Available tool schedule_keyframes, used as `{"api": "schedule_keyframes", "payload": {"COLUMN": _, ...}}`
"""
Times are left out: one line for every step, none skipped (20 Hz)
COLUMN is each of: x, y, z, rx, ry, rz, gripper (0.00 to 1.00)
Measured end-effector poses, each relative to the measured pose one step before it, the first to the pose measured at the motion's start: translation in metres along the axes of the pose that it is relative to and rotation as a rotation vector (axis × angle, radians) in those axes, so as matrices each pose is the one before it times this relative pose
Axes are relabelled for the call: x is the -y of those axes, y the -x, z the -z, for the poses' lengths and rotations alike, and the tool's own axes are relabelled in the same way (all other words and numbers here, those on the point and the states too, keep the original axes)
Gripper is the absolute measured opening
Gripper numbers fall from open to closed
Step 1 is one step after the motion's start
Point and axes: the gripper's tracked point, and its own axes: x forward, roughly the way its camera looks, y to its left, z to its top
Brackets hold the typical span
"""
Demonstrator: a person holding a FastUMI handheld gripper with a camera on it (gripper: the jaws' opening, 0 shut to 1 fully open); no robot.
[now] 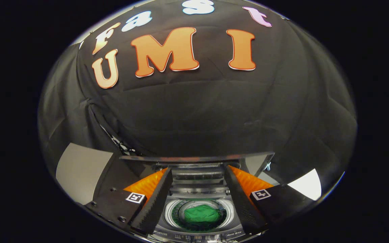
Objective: Put the clothes into the washing machine and then close the washing machine lid.
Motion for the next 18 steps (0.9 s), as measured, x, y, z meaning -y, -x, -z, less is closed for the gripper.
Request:
{"api": "schedule_keyframes", "payload": {"x": 0.00132, "y": -0.00762, "z": -0.00388, "rx": 0.00201, "ry": 0.00498, "rz": 0.00651, "gripper": 0.99}}
{"api": "schedule_keyframes", "payload": {"x": 0.00062, "y": -0.00701, "z": -0.00303, "rx": -0.00187, "ry": 0.00353, "rz": 0.00367, "gripper": 0.99}}
{"api": "schedule_keyframes", "payload": {"x": 0.00045, "y": -0.00688, "z": -0.00148, "rx": -0.00107, "ry": 0.00400, "rz": 0.00436, "gripper": 0.99}}
{"api": "schedule_keyframes", "payload": {"x": -0.00053, "y": -0.00818, "z": -0.00340, "rx": 0.00083, "ry": 0.00324, "rz": 0.00418, "gripper": 0.99}}
{"api": "schedule_keyframes", "payload": {"x": -0.00114, "y": -0.00655, "z": -0.00151, "rx": 0.00005, "ry": 0.00077, "rz": 0.00154, "gripper": 0.99}}
{"api": "schedule_keyframes", "payload": {"x": -0.00072, "y": -0.00603, "z": -0.00013, "rx": -0.00329, "ry": 0.00037, "rz": -0.00061, "gripper": 0.99}}
{"api": "schedule_keyframes", "payload": {"x": -0.00130, "y": -0.00590, "z": 0.00063, "rx": -0.00560, "ry": 0.00111, "rz": -0.00157, "gripper": 0.99}}
{"api": "schedule_keyframes", "payload": {"x": -0.00089, "y": -0.00660, "z": 0.00036, "rx": -0.00449, "ry": 0.00140, "rz": 0.00046, "gripper": 0.99}}
{"api": "schedule_keyframes", "payload": {"x": -0.00094, "y": -0.00623, "z": -0.00185, "rx": -0.00183, "ry": 0.00067, "rz": 0.00104, "gripper": 0.99}}
{"api": "schedule_keyframes", "payload": {"x": -0.00037, "y": -0.00646, "z": -0.00021, "rx": -0.00381, "ry": 0.00028, "rz": 0.00170, "gripper": 0.99}}
{"api": "schedule_keyframes", "payload": {"x": 0.00021, "y": -0.00478, "z": 0.00003, "rx": -0.00629, "ry": -0.00054, "rz": 0.00098, "gripper": 0.99}}
{"api": "schedule_keyframes", "payload": {"x": 0.00019, "y": -0.00420, "z": 0.00111, "rx": -0.00928, "ry": 0.00076, "rz": 0.00077, "gripper": 0.99}}
{"api": "schedule_keyframes", "payload": {"x": 0.00036, "y": -0.00350, "z": 0.00212, "rx": -0.00880, "ry": -0.00012, "rz": 0.00084, "gripper": 0.99}}
{"api": "schedule_keyframes", "payload": {"x": 0.00024, "y": -0.00157, "z": 0.00031, "rx": -0.00200, "ry": -0.00227, "rz": -0.00140, "gripper": 0.99}}
{"api": "schedule_keyframes", "payload": {"x": -0.00005, "y": -0.00231, "z": -0.00058, "rx": -0.00075, "ry": 0.00019, "rz": -0.00029, "gripper": 0.99}}
{"api": "schedule_keyframes", "payload": {"x": -0.00049, "y": -0.00048, "z": -0.00009, "rx": -0.00182, "ry": 0.00096, "rz": -0.00199, "gripper": 0.99}}
{"api": "schedule_keyframes", "payload": {"x": -0.00040, "y": 0.00012, "z": 0.00058, "rx": -0.00176, "ry": 0.00024, "rz": -0.00193, "gripper": 0.99}}
{"api": "schedule_keyframes", "payload": {"x": 0.00056, "y": -0.00011, "z": 0.00101, "rx": -0.00313, "ry": -0.00109, "rz": -0.00187, "gripper": 0.99}}
